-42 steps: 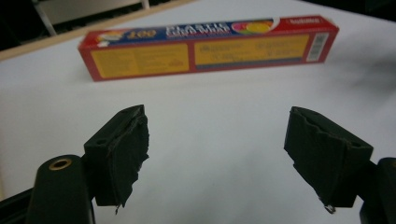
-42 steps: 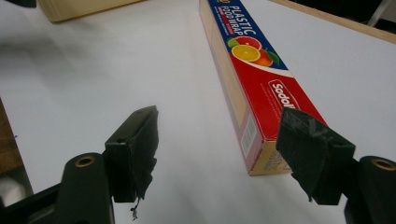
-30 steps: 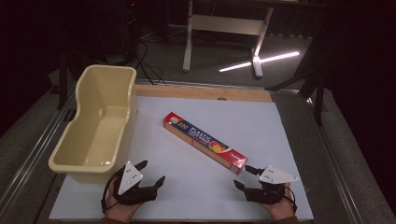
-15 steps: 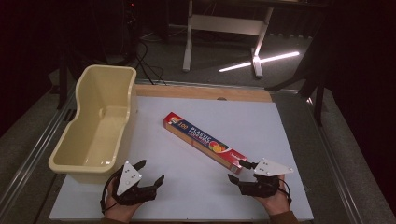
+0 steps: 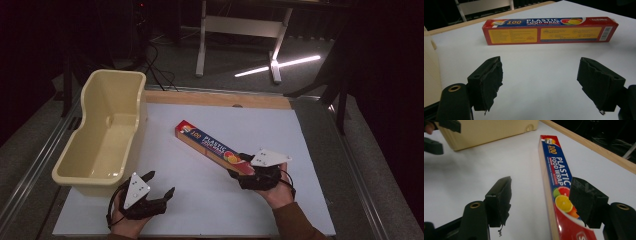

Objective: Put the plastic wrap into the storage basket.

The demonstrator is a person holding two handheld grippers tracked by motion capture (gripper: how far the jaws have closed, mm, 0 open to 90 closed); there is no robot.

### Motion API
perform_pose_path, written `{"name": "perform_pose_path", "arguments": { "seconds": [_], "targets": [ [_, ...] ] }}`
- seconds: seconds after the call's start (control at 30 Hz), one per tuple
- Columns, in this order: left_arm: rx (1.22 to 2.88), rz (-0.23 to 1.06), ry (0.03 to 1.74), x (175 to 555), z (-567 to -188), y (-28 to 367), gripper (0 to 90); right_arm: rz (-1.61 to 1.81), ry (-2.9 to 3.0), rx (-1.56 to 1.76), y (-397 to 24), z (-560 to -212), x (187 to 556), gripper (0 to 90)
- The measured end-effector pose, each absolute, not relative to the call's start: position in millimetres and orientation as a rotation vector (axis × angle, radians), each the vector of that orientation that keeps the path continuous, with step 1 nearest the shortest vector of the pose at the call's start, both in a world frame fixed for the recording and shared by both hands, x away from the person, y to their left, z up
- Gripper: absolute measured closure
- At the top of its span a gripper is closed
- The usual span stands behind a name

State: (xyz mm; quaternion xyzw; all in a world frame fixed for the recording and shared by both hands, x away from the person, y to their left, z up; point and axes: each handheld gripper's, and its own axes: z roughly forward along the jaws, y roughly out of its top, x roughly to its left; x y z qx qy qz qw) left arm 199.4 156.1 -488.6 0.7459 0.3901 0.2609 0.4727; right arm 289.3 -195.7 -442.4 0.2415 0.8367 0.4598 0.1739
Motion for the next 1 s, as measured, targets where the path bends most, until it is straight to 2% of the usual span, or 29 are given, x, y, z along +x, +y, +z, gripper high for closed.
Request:
{"name": "perform_pose_path", "arguments": {
  "seconds": [1.0],
  "targets": [
    [1.815, 0.652, 0.952, 197, -487, 157, 20.1, 1.02, 2.534, 0.615, -133, -435, 362, 30.2]
  ]
}}
